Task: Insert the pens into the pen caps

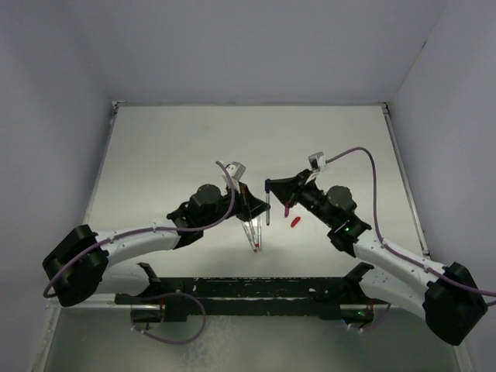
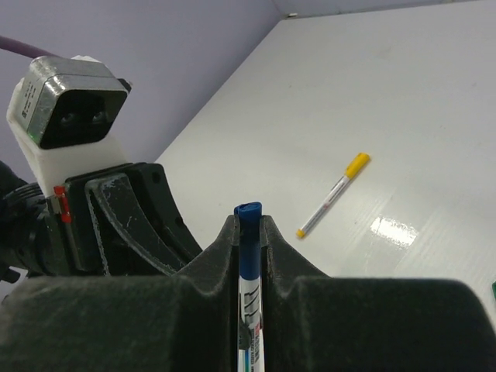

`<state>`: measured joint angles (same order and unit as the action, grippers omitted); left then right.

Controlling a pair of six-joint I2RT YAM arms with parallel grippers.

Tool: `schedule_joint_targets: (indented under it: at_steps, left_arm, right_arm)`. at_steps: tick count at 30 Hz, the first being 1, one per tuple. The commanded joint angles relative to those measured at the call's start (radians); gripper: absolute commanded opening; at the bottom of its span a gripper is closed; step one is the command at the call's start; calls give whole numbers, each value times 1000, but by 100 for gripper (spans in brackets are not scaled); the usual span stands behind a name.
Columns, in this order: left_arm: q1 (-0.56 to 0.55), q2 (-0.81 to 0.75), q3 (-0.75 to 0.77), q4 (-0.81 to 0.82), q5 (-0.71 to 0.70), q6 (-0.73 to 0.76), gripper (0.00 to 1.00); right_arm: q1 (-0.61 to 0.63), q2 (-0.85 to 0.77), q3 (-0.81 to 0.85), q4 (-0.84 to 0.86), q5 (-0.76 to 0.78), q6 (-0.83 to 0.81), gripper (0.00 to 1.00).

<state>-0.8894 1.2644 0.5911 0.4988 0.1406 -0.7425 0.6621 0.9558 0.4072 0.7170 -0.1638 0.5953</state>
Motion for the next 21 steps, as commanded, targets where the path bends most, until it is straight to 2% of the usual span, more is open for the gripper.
schedule_joint_targets:
  at_steps: [1, 6, 10, 14, 21]
  left_arm:
    - [56, -42, 55, 122, -195, -27, 0]
    - [57, -29, 69, -42, -246, 5, 0]
    - [57, 7, 111, -191, -311, 40, 0]
    - [57, 54, 165, -300, -375, 92, 0]
    - [60, 224, 395, -587, -571, 206, 0]
  right_arm:
    - [29, 35, 88, -221, -19, -35, 1]
    - [28, 26, 181, -306, 102, -61, 30]
    - [28, -18, 219, -352, 206, -57, 49]
    - [29, -76, 219, -396, 292, -73, 57]
    - [28, -68, 238, -599, 408, -48, 70]
